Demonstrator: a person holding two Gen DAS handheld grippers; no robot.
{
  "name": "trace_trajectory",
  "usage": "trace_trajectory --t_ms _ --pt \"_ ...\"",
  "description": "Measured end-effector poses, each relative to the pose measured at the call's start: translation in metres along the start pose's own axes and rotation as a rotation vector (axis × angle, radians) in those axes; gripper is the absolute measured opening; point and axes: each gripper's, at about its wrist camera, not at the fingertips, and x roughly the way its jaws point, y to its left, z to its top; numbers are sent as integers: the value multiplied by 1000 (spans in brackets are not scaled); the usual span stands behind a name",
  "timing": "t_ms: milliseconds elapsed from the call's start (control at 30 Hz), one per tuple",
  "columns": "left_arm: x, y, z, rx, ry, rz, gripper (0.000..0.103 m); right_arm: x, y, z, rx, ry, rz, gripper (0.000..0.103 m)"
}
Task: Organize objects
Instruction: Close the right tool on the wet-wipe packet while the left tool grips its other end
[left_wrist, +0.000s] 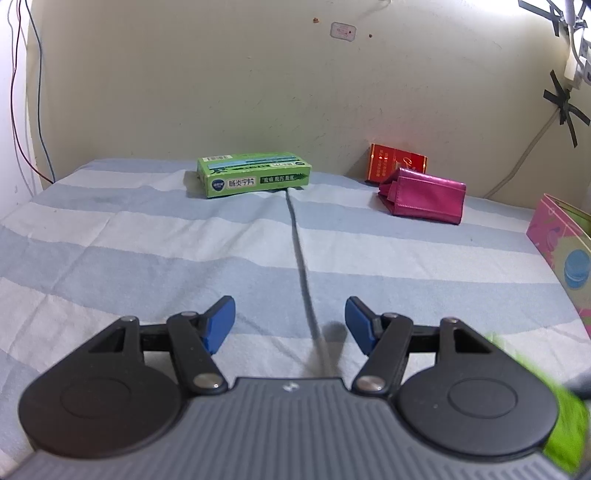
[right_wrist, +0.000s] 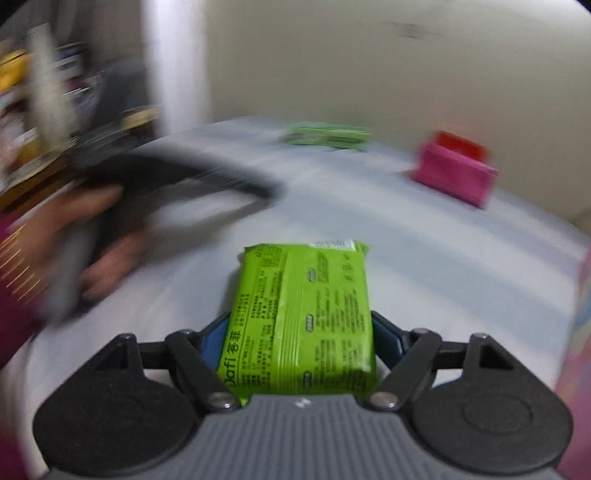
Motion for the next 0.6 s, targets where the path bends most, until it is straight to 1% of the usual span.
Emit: trace_trajectory --t_ms 33,67,100,167,233,300,367,467,500,600 --pt "0 0 0 4 1 0 68 -9 8 -8 -33 7 0 85" --pt "1 -1 0 8 1 -2 68 -19 11 -17 -36 -4 -11 98" --pt "1 -1 0 11 1 -3 68 -30 13 -25 -21 -17 -27 102" --pt "2 -1 0 13 1 -2 68 -50 9 -41 32 -53 -56 102" --pt "2 -1 0 12 1 -2 68 -62 1 -53 111 -73 -55 102" --pt "2 -1 0 11 1 6 68 -67 -10 -63 181 -88 -55 102" --pt "2 -1 -1 12 2 15 68 -64 -13 -60 225 -93 -66 102" --pt "2 -3 -1 21 5 23 68 -65 -12 -61 248 -116 -88 102" --pt "2 -4 -1 28 7 24 70 -67 -8 -63 249 -120 -95 102" --pt "1 -4 -2 41 13 7 71 -70 -3 -67 251 -121 -94 102"
